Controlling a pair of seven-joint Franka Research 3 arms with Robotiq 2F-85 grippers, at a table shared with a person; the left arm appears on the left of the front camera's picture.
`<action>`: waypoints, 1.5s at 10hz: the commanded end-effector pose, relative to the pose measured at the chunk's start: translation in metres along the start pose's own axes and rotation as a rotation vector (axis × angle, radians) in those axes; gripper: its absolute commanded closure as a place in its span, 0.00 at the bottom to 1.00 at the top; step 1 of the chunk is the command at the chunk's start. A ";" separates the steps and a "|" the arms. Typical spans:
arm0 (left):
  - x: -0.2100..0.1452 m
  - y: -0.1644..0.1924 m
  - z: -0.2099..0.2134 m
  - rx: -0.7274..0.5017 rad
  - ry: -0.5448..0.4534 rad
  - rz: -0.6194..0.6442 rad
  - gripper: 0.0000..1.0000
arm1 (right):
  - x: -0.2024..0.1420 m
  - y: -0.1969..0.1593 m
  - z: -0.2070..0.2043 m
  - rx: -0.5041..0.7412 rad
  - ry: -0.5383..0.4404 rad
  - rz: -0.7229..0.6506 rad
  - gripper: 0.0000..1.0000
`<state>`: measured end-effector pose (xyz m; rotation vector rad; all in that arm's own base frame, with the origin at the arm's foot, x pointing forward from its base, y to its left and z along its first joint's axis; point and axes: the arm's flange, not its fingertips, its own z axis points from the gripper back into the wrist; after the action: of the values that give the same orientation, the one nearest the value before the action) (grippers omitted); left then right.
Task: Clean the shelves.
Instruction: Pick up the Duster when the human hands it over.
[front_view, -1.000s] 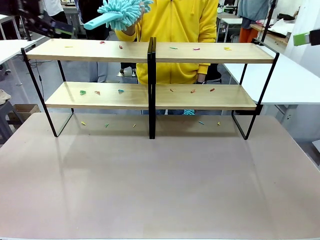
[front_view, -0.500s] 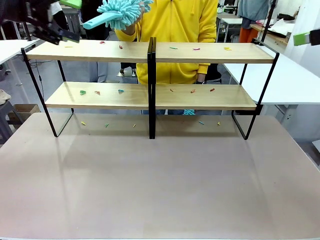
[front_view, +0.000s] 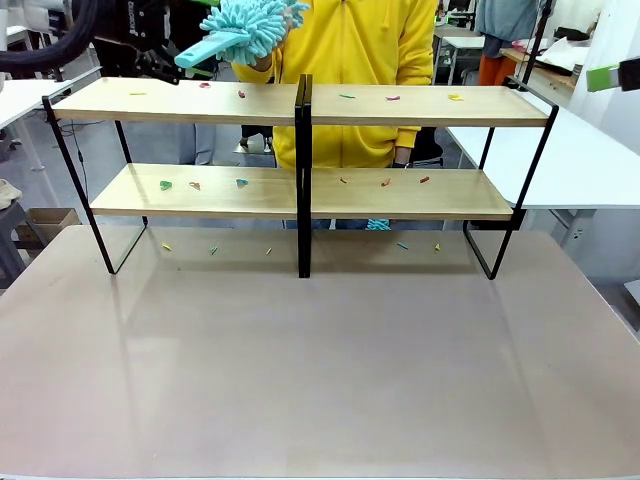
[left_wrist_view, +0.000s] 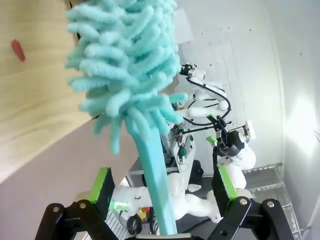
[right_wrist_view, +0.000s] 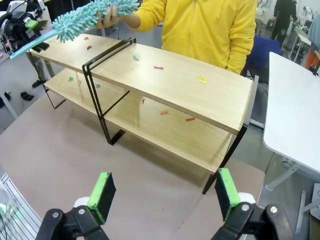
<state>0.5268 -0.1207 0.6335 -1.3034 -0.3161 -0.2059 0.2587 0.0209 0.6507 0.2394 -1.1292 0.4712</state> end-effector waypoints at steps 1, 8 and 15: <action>0.002 -0.003 -0.004 -0.017 -0.013 0.014 0.00 | 0.000 -0.001 -0.001 0.007 -0.007 -0.004 0.00; -0.003 0.002 -0.008 -0.001 -0.004 -0.005 1.00 | 0.000 -0.001 -0.001 0.007 -0.007 -0.004 0.00; -0.025 -0.019 0.031 0.036 -0.005 -0.088 1.00 | 0.000 -0.001 -0.001 0.007 -0.007 -0.004 0.00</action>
<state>0.5181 -0.1136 0.6423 -1.2792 -0.3388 -0.2282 0.2587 0.0209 0.6507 0.2394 -1.1291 0.4713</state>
